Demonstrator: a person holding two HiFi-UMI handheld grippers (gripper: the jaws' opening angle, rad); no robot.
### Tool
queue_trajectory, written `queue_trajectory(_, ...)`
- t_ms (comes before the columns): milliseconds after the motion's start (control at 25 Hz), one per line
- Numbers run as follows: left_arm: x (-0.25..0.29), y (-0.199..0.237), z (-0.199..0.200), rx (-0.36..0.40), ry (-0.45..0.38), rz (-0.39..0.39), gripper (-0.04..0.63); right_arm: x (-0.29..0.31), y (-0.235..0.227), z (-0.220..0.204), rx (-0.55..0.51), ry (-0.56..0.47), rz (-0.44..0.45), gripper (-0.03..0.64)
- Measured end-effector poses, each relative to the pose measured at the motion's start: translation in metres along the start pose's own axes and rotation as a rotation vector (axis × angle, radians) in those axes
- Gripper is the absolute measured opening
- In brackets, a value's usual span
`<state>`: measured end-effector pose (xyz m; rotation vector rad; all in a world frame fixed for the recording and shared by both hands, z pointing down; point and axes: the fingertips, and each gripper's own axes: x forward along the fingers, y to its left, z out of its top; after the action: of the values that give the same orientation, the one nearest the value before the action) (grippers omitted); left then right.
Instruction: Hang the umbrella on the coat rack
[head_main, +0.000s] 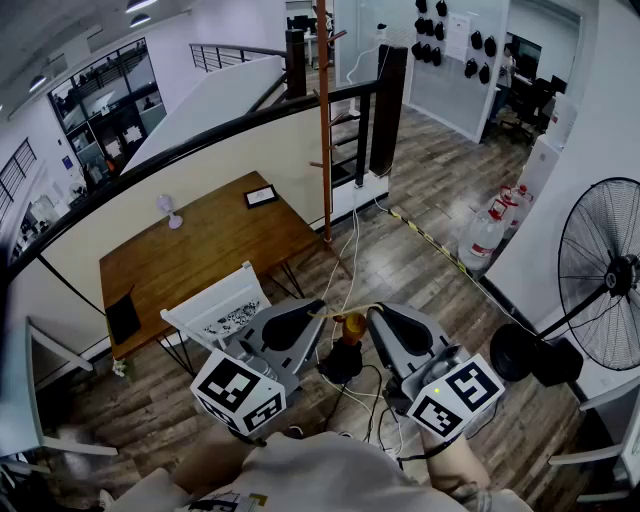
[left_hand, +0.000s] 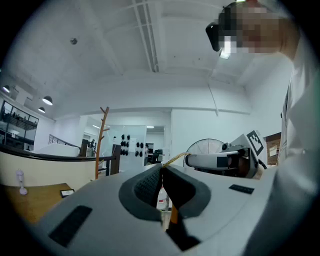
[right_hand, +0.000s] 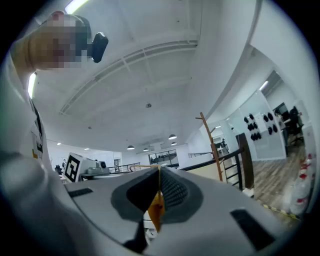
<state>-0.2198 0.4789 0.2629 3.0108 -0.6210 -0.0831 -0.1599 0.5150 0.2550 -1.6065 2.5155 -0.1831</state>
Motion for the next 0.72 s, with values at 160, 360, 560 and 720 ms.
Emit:
queue_trajectory(160,0.004,-0.012,-0.005,0.012,-0.004,0.009,0.006,-0.012,-0.008,-0.003,0.022,-0.012,0.013,0.010)
queue_trajectory(360,0.013,-0.031,-0.012,0.021,0.015,0.005,0.006,-0.026,-0.020,-0.008,0.033,-0.005,0.010,0.011)
queue_trajectory(560,0.027,-0.044,-0.023,0.016,0.055,-0.012,0.006,-0.038,-0.036,-0.017,0.057,0.010,-0.003,0.011)
queue_trajectory(720,0.035,-0.046,-0.026,0.013,0.069,-0.032,0.006,-0.041,-0.044,-0.017,0.074,0.007,-0.013,0.011)
